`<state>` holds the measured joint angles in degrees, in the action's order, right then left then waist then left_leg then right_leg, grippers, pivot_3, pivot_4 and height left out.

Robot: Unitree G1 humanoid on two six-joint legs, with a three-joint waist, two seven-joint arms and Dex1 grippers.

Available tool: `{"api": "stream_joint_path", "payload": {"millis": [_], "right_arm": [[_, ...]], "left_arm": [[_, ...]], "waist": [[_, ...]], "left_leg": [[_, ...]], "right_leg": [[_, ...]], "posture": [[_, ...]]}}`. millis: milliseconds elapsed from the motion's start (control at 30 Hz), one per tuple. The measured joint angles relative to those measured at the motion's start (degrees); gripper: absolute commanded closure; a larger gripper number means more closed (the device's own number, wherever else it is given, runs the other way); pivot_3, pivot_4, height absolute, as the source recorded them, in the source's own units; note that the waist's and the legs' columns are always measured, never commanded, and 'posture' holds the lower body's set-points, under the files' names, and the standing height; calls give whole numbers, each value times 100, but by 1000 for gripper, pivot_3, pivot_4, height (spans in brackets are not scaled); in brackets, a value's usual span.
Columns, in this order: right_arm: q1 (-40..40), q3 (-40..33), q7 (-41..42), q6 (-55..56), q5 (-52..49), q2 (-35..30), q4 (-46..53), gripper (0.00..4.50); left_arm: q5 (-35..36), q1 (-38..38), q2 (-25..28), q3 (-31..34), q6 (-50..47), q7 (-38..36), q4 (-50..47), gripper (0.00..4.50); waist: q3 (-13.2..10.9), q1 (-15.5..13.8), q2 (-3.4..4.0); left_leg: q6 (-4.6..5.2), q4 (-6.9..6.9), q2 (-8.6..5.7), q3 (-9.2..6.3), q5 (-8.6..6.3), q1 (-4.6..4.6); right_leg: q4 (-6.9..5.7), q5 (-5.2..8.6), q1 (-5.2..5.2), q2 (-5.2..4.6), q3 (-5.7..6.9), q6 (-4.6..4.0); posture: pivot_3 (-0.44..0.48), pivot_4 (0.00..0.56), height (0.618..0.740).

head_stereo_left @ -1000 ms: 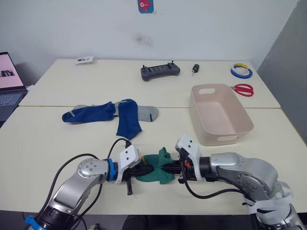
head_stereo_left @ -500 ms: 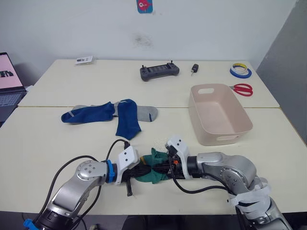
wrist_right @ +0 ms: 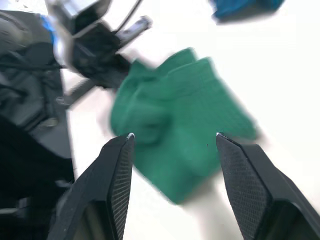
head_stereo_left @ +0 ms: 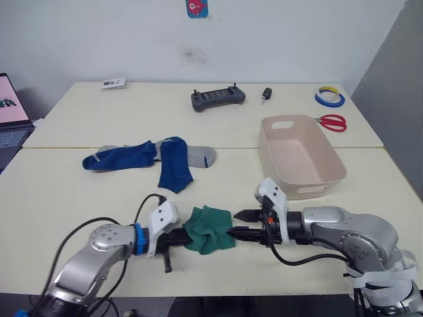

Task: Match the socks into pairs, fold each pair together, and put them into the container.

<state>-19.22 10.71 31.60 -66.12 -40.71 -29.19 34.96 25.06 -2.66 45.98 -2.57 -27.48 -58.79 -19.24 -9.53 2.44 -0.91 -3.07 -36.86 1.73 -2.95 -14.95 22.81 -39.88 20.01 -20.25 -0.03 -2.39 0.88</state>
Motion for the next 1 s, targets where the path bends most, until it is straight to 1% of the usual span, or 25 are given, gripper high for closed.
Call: {"api": "stream_joint_path", "payload": {"millis": [67, 133, 167, 267, 400, 533, 667, 833, 933, 1000], "right_arm": [[-3, 276, 68, 333, 265, -61, -84, 3404], [-16, 584, 119, 601, 495, -17, -207, 4200], [-39, 769, 144, 765, 642, 40, -296, 4484], [-203, 1338, 263, 1286, 1146, 126, -633, 4484], [-336, 1807, 364, 1820, 1687, 386, -1192, 4484], [-431, 2097, 593, 2117, 1957, 509, -1409, 4484], [-415, 2110, 816, 2139, 1942, 647, -1563, 4484], [-263, 1971, 919, 2049, 1786, 941, -1863, 4484], [-247, 1952, 950, 2068, 1810, 892, -1859, 4484], [-249, 1841, 1015, 2057, 1797, 656, -1603, 4484]], "left_arm": [[174, -117, 259, 280, -110, -171, -76, 4500], [267, -172, 449, 506, -175, -306, -66, 4500], [315, -174, 512, 600, -207, -351, -54, 4500], [382, -149, 606, 766, -213, -468, 86, 4500], [406, 134, 595, 802, -210, -503, 188, 4500], [422, 535, 323, 670, -238, -414, 69, 4500], [427, 819, -62, 315, -333, -292, -103, 4500], [370, 1050, -256, -29, -321, -286, -102, 4500], [331, 1069, -259, -100, -313, -287, -98, 4500], [329, 1077, -259, -100, -312, -284, -91, 4500]], "waist": [[-2, -9, 0], [-4, -12, 1], [-4, -15, 1], [-5, -18, 1], [-9, -28, -5], [-12, -58, -7], [-18, -60, -17], [-19, -48, -18], [-19, -51, -17], [-22, -58, -15]], "left_leg": [[0, 0, -2, 1, 0, 1], [0, 0, -2, 1, 0, 2], [0, 0, -3, 2, 0, 2], [0, -1, -3, 2, 0, 1], [0, -2, -2, 1, 0, 4], [-1, -4, -5, 3, 0, 6], [-1, -5, -4, 2, 0, 6], [-1, -5, -3, 1, 1, 4], [-1, -6, -3, -1, 0, 5], [-1, -7, -6, 0, 0, 6]], "right_leg": [[2, 0, 0, -2, -1, 0], [4, 0, 0, -3, 0, 0], [3, 0, 0, -4, 0, 0], [3, 0, -1, -4, 1, 0], [3, 0, -2, -4, 2, 0], [4, 0, 0, -8, 2, 0], [2, -1, 0, -7, 3, 0], [-1, -1, 0, -5, 2, -1], [-1, -1, -1, -5, 3, -1], [0, -1, 0, -7, 3, -1]], "posture": [[0, 150, 740], [0, 150, 740], [0, 150, 740], [0, 150, 740], [0, 150, 740], [0, 150, 740], [0, 150, 740], [0, 150, 740], [0, 150, 740], [0, 150, 740]]}}
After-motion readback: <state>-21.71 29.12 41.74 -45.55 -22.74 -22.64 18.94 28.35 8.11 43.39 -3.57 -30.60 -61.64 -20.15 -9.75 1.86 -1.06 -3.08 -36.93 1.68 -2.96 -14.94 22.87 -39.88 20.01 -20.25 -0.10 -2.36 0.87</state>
